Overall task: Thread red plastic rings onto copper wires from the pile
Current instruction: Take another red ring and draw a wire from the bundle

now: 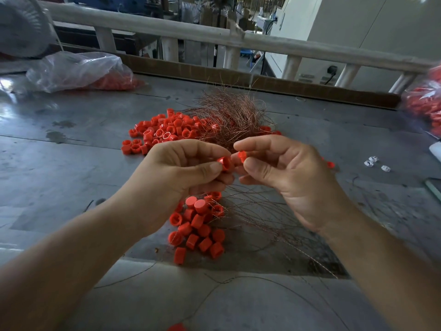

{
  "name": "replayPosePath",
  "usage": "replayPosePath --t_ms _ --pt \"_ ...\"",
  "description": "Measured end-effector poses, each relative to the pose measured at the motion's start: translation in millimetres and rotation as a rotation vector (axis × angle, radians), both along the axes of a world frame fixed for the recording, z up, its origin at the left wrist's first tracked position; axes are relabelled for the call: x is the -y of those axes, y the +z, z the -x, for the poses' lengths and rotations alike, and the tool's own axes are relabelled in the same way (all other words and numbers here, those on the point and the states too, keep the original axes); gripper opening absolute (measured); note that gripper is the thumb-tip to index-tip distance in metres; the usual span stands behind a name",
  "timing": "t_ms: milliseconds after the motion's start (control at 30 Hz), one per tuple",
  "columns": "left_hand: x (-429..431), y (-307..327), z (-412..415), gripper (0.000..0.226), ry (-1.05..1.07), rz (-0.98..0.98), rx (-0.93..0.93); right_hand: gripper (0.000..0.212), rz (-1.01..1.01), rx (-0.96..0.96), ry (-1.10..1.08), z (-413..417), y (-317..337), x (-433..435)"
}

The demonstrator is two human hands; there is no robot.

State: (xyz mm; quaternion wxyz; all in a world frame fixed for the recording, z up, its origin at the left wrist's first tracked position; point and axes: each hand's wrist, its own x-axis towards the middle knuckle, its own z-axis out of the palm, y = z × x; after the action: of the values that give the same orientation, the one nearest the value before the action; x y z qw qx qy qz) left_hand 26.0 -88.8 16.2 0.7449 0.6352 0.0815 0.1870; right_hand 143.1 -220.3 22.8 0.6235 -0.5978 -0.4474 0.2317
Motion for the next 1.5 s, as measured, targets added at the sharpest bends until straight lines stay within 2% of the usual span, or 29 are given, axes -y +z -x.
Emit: replayPosePath --t_ms 67,500,667,800,900,1100,1367,1500 --pt "0.6 0.2 0.1 0.023 -0.003 -0.009 0.004 0.022 -0.010 0.064 -0.014 2.1 -0.9 -1.2" --pt "0.8 0.7 -0.6 0.025 0.003 -0.045 0.010 0.016 -0.044 -0.014 -0.017 3.1 -2.6 -0.8" --pt "0.9 -0.6 -1.1 0.026 0.006 -0.068 0.007 0.022 -0.042 0.004 -0.057 1.5 -2.6 -0.4" --pt "2.0 -1.9 -2.1 0.025 0.009 -0.094 0.011 0.012 -0.044 0.104 -0.098 1.9 -4.0 -0.9" --pt "1.8 -2.5 -2.9 0.025 0.016 -0.096 0.002 0.012 -0.022 0.223 -0.105 4.6 -6.8 -3.0" --pt "3.2 -3.7 -3.1 0.021 0.058 -0.166 -0.002 0.009 -0.026 0.272 -0.129 7.5 -9.1 -3.3" --pt "3.9 -2.9 -3.5 0.020 0.058 -0.152 0.004 0.028 -0.008 0.276 -0.107 6.1 -9.6 -2.5" --pt "4.5 -1.8 -3.6 0.020 0.062 -0.119 0.008 0.025 -0.024 0.319 -0.108 7.2 -8.8 -2.6"
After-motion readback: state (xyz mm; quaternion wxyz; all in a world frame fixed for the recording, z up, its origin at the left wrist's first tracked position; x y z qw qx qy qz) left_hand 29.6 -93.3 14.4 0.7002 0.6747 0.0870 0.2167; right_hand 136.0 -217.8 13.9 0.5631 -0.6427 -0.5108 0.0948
